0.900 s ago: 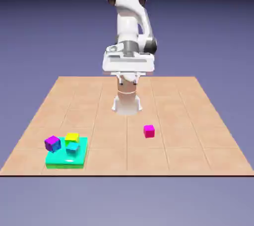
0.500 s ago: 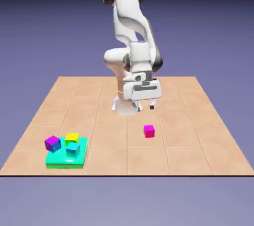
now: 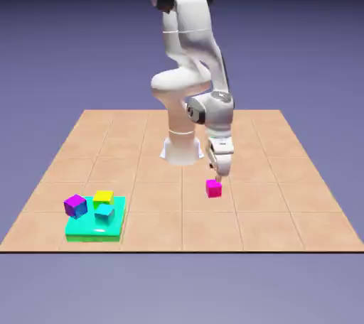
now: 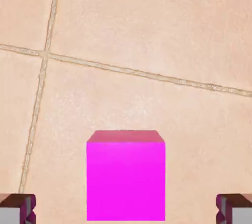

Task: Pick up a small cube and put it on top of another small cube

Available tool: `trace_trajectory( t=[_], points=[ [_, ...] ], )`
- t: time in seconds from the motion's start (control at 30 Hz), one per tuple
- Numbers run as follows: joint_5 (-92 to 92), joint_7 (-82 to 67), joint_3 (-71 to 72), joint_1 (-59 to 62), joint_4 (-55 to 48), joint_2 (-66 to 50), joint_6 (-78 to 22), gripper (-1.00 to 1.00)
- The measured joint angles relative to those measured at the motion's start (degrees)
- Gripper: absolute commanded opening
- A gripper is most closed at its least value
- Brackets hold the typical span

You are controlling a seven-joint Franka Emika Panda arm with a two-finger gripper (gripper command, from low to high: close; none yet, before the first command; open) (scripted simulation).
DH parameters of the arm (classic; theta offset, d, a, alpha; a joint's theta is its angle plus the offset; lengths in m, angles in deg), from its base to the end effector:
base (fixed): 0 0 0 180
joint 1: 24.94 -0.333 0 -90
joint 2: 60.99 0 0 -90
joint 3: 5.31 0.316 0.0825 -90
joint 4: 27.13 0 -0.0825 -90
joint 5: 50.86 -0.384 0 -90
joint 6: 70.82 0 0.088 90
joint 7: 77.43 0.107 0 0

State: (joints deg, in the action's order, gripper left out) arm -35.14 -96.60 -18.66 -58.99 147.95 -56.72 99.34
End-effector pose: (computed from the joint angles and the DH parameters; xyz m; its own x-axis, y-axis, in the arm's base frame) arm 0.2595 0.1209 0.1797 0.5676 0.8230 -0.0224 0.8233 -0.5673 0.0199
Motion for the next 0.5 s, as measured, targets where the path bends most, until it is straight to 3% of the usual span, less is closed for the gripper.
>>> trace_trajectory(
  t=[0.27,0.3,0.5],
  points=[
    [-5.2,-2.8,1.5,-0.5,-2.7,-16.6,13.9,0.0],
    [-5.8,-3.1,1.7,-0.6,-3.0,-18.3,15.3,-1.0],
    [-3.1,-1.7,0.9,-0.3,-1.6,-10.0,8.3,-1.0]
  ],
)
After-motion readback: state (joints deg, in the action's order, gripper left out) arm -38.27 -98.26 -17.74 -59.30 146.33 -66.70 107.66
